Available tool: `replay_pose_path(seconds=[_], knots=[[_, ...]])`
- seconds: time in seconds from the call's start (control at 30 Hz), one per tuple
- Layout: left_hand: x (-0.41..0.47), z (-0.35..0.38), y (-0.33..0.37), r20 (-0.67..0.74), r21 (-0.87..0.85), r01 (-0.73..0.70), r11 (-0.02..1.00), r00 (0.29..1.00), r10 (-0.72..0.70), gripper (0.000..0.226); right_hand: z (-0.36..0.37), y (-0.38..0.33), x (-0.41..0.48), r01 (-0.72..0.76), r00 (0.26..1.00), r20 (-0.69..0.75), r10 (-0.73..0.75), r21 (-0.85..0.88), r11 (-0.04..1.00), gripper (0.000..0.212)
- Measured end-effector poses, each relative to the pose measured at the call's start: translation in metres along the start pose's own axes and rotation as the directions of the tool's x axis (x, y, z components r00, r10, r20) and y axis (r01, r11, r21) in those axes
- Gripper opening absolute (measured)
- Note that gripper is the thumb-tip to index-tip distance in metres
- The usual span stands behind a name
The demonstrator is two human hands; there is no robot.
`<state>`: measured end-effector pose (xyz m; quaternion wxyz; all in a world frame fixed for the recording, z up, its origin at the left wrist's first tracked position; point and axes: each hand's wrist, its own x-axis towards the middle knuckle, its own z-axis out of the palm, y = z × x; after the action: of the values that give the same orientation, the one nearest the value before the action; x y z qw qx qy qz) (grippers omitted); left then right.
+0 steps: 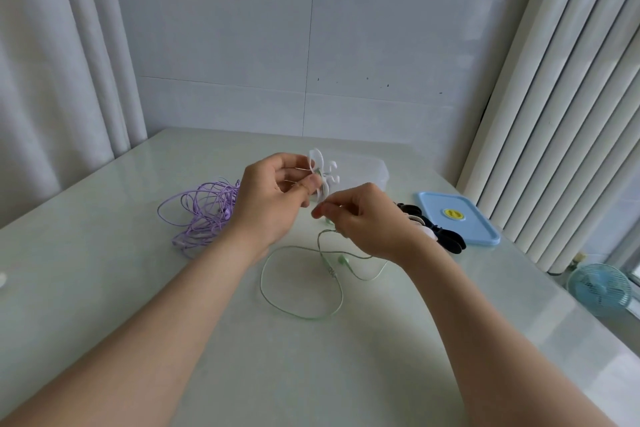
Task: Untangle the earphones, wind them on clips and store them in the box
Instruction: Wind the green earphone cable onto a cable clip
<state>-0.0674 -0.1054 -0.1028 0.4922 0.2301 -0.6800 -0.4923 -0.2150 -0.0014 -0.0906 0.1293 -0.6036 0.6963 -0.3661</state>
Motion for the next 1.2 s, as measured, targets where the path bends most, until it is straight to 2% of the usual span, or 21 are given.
replay_pose_path(seconds=[0.17,0.23,0.33,0.43,0.53,0.73,0.83,0.97,1.07,1.2], knots=[[0.000,0.000,-0.007,-0.061,0.032,0.060,0.998,0.996,-0.058,0.016,0.000,-0.010,-0.008,0.064,0.994,0.092,-0.063,-0.006,0.998,0.018],[0.001,-0.001,-0.010,-0.061,0.078,0.069,0.995,0.996,-0.064,0.016,0.001,-0.012,-0.009,0.080,0.994,0.077,-0.081,0.024,0.997,0.019],[0.003,-0.006,-0.012,-0.006,0.117,0.076,0.990,0.997,-0.076,0.017,0.001,-0.014,-0.006,0.107,0.992,-0.070,-0.103,0.055,0.993,0.023],[0.002,-0.009,-0.010,0.150,0.061,0.106,0.993,0.982,-0.114,0.018,-0.004,-0.014,-0.003,0.105,0.972,-0.223,-0.080,0.103,0.989,0.024],[0.000,-0.007,-0.009,0.270,0.075,0.073,0.995,0.959,-0.091,0.019,-0.008,-0.012,-0.003,0.073,0.959,-0.280,-0.034,0.129,0.989,0.024],[-0.003,-0.004,-0.004,0.359,0.151,-0.036,0.988,0.933,-0.021,0.019,-0.012,-0.009,-0.003,-0.014,0.960,-0.273,0.061,0.170,0.985,0.026],[-0.002,-0.002,-0.004,0.331,0.184,-0.093,0.979,0.943,0.028,0.018,-0.013,-0.006,-0.001,-0.010,0.976,-0.210,0.058,0.226,0.974,0.025],[-0.002,-0.001,-0.007,0.302,0.182,-0.092,0.979,0.953,0.034,0.018,-0.014,-0.009,-0.004,-0.012,0.988,-0.149,0.050,0.246,0.969,0.023],[-0.002,-0.003,-0.009,0.335,0.231,-0.112,0.967,0.942,0.029,0.008,-0.020,-0.009,-0.005,-0.060,0.970,-0.214,0.113,0.241,0.969,0.023],[-0.002,-0.001,-0.007,0.358,0.266,-0.134,0.955,0.933,0.032,0.009,-0.026,-0.004,-0.003,-0.101,0.943,-0.259,0.207,0.371,0.923,0.028]])
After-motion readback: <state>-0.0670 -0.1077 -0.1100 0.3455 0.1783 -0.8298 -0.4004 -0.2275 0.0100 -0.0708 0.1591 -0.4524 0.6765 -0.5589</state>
